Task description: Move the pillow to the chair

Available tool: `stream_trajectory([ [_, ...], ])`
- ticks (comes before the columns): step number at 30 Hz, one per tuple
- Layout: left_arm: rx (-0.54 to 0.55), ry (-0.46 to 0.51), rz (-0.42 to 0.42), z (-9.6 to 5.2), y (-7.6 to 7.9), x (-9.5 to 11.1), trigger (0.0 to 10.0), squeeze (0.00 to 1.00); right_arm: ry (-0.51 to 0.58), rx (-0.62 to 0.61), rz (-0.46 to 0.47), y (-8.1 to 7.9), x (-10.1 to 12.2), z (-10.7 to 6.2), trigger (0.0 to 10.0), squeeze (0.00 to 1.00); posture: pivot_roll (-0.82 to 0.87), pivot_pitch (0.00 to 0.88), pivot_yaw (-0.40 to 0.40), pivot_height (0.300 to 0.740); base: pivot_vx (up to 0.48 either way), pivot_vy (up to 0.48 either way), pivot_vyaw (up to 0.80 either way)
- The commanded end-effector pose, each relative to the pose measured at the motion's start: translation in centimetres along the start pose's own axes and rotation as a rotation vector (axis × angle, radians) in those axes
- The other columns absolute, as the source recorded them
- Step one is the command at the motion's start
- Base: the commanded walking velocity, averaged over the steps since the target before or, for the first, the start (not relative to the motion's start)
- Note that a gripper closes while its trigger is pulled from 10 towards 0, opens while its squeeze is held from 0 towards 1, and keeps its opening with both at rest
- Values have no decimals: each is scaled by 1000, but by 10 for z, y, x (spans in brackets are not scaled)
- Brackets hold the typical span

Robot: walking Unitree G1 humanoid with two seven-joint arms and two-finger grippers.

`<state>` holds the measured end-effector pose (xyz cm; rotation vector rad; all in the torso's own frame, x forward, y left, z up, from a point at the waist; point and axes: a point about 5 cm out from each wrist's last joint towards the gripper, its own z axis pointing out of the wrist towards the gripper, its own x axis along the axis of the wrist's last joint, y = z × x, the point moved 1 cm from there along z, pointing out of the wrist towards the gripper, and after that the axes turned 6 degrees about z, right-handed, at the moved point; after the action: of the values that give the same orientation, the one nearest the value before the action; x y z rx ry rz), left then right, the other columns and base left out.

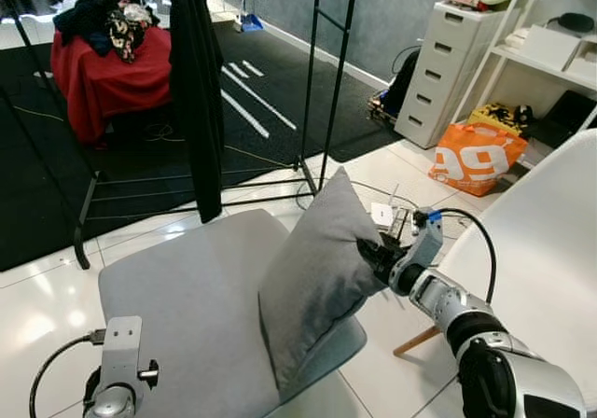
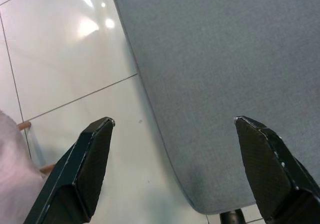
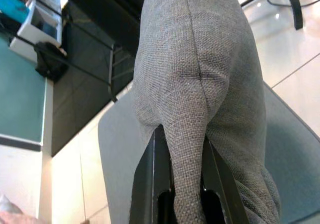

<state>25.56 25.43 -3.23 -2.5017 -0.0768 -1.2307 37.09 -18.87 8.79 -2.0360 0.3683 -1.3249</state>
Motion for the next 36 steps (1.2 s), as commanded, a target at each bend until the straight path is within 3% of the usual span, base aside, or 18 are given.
stream_trajectory([
  [1,-5,-26,11,-2,1,-9,10000,0,9,1,-4,1,1,-1,10000,0,-131,72,-40,734,0,0,0],
  [3,-8,-28,14,-2,2,-9,10000,0,-22,-33,-26,7,-6,-3,10000,0,-134,65,-43,738,0,0,0],
  [4,-13,-33,19,-3,3,-11,10000,0,-103,-127,-95,22,-27,-9,10000,0,-133,55,-52,738,0,0,0],
  [6,-13,-33,19,-3,3,-11,10000,0,-103,-127,-95,22,-27,-9,10000,0,-133,55,-52,738,0,0,0],
  [9,-48,-127,85,-6,9,-27,10000,0,-397,-309,-267,63,-102,-43,10000,0,-123,42,-64,738,0,0,0],
  [10,-61,-162,110,-8,10,-33,10000,0,-449,-335,-279,70,-116,-51,10000,0,-123,42,-64,738,0,0,0],
  [12,-68,-182,124,-9,11,-36,10000,0,-474,-352,-283,73,-122,-56,10000,0,-123,42,-64,738,0,0,0],
  [13,-112,-243,171,-13,17,-48,10000,0,-548,-409,-310,84,-138,-70,10000,0,-121,43,-59,738,0,0,-769],
  [15,-112,-243,171,-13,17,-48,10000,0,-548,-409,-310,84,-138,-70,10000,0,-121,43,-59,738,0,0,-769],
  [16,-157,-292,218,-17,23,-57,10000,0,-654,-442,-455,93,-148,-82,10000,0,-123,42,-53,738,0,0,-700],
  [17,-196,-330,261,-20,28,-64,10000,0,-694,-457,-487,97,-155,-88,10000,0,-128,41,-52,738,0,0,-694],
  [22,-247,-355,326,-24,36,-69,10000,0,-723,-494,-512,101,-158,-94,10000,0,-129,38,-56,738,0,0,-694],
  [31,-266,-342,347,-23,48,-61,10000,0,-729,-508,-552,103,-158,-96,10000,0,-120,39,-64,738,0,0,-694],
  [36,-276,-340,356,-23,54,-58,10000,0,-671,-531,-520,102,-153,-92,10000,0,-122,36,-61,738,0,0,-694],
])
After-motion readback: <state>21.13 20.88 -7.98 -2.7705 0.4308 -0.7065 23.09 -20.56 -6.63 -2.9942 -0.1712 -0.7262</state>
